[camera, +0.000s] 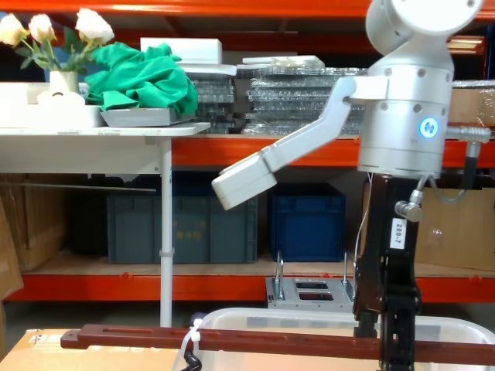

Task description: Use one hand to grasp the basket and place it at the designated location.

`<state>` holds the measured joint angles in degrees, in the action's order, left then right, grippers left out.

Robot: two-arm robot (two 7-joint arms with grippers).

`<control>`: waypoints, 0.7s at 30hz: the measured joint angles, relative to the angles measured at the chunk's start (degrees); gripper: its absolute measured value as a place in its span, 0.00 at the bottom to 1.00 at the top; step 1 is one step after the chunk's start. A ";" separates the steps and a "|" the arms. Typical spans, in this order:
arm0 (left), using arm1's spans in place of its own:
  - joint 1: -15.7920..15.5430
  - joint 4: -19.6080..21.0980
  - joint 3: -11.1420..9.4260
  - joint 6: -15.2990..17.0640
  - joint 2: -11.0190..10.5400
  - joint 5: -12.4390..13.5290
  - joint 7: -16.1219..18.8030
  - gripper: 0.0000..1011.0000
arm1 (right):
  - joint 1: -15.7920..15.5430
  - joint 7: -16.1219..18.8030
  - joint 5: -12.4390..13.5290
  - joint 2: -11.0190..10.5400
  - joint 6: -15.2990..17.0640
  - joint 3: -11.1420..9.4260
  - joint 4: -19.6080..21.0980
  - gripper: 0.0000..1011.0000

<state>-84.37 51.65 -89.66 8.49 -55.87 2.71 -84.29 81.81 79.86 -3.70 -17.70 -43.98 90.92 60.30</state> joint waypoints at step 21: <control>0.00 0.02 0.00 0.00 0.00 -0.01 0.00 0.00 | 3.21 -0.76 -0.87 -5.14 1.64 -1.45 7.03 0.99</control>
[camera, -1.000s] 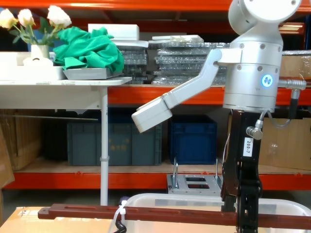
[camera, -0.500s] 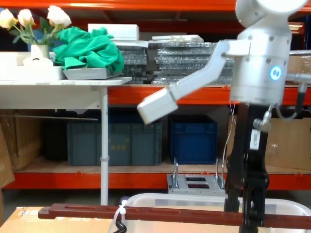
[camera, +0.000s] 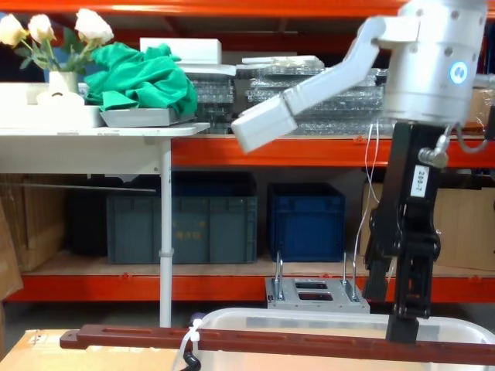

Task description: Use one hand to grasp the basket and place it at the designated location.

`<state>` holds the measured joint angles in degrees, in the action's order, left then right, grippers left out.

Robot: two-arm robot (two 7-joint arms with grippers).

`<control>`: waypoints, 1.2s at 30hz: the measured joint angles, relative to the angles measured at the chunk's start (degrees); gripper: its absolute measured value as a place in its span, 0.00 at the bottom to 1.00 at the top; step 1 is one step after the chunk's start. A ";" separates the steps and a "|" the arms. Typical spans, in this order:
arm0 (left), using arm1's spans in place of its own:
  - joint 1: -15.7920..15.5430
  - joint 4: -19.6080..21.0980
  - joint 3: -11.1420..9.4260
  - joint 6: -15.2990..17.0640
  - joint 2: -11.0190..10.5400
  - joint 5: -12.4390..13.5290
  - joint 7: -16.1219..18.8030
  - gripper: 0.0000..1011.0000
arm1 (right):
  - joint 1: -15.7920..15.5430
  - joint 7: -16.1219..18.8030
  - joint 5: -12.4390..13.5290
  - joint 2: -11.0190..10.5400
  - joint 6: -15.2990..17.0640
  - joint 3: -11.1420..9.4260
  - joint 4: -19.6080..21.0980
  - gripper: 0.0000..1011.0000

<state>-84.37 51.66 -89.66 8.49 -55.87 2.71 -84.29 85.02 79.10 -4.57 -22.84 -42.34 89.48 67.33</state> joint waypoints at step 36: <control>0.00 -0.01 0.00 0.00 0.00 0.00 0.00 0.00 | 4.38 0.09 0.59 -7.66 5.88 -3.77 12.45 0.99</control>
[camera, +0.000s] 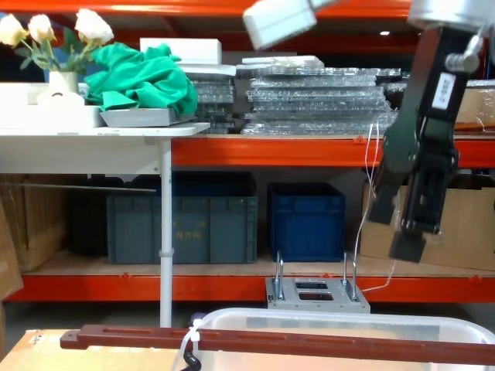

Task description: Use one hand to grasp the basket and place it at the designated location.

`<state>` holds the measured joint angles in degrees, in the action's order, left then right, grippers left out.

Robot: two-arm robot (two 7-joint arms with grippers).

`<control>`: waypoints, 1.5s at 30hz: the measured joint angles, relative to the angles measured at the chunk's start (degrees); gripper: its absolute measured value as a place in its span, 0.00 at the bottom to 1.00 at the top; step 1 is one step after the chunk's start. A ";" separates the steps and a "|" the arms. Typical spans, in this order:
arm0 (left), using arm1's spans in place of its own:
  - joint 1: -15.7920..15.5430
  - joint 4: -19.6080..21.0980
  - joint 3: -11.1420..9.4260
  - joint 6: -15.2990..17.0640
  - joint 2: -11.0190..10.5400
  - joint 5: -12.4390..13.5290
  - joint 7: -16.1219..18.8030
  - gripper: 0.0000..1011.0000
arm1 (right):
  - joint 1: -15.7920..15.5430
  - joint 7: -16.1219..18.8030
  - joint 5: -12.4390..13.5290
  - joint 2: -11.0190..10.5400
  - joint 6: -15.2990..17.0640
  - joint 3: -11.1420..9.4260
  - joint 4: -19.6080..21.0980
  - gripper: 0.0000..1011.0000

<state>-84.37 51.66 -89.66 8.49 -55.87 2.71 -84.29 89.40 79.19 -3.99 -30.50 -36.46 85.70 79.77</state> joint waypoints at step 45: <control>0.00 0.00 0.00 0.00 -0.01 0.00 0.00 0.00 | -1.52 -1.20 -1.59 -0.34 -0.64 -0.86 -1.17 0.99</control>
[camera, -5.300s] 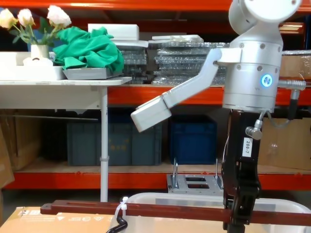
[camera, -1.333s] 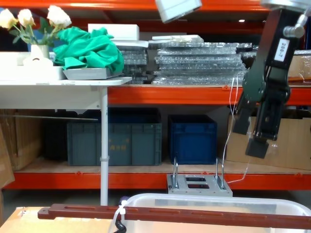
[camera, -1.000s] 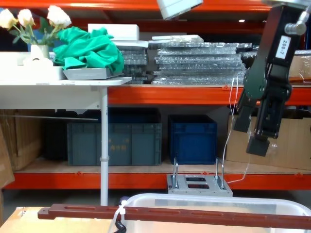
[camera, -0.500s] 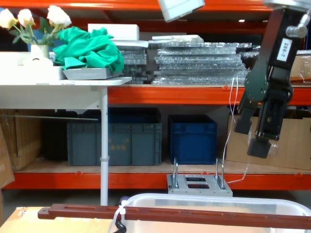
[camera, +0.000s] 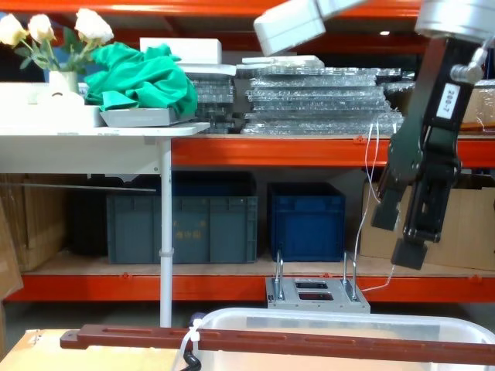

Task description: Use one hand to grasp the basket and place it at the designated location.

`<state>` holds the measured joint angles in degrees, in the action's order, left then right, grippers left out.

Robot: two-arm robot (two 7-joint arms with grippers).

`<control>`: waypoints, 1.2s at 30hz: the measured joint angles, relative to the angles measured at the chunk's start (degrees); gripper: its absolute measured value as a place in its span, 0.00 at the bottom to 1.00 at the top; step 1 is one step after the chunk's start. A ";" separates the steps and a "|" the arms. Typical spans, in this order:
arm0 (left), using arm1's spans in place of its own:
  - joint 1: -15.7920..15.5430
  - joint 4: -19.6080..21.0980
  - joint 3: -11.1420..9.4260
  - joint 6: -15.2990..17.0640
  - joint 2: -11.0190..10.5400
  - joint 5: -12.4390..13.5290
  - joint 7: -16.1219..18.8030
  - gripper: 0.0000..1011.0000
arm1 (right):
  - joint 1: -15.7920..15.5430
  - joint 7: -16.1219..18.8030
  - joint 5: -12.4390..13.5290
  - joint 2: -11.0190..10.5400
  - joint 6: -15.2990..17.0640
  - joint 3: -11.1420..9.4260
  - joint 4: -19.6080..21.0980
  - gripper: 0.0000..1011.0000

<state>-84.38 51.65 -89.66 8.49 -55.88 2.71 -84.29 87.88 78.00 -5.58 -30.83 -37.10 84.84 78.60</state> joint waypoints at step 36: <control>0.01 0.00 0.00 0.00 0.01 0.00 0.00 0.00 | -3.57 1.74 0.42 11.43 -4.95 4.89 -15.72 0.99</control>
<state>-84.37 51.66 -89.66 8.49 -55.87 2.71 -84.29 84.30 79.74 -5.17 -19.41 -42.04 89.73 62.88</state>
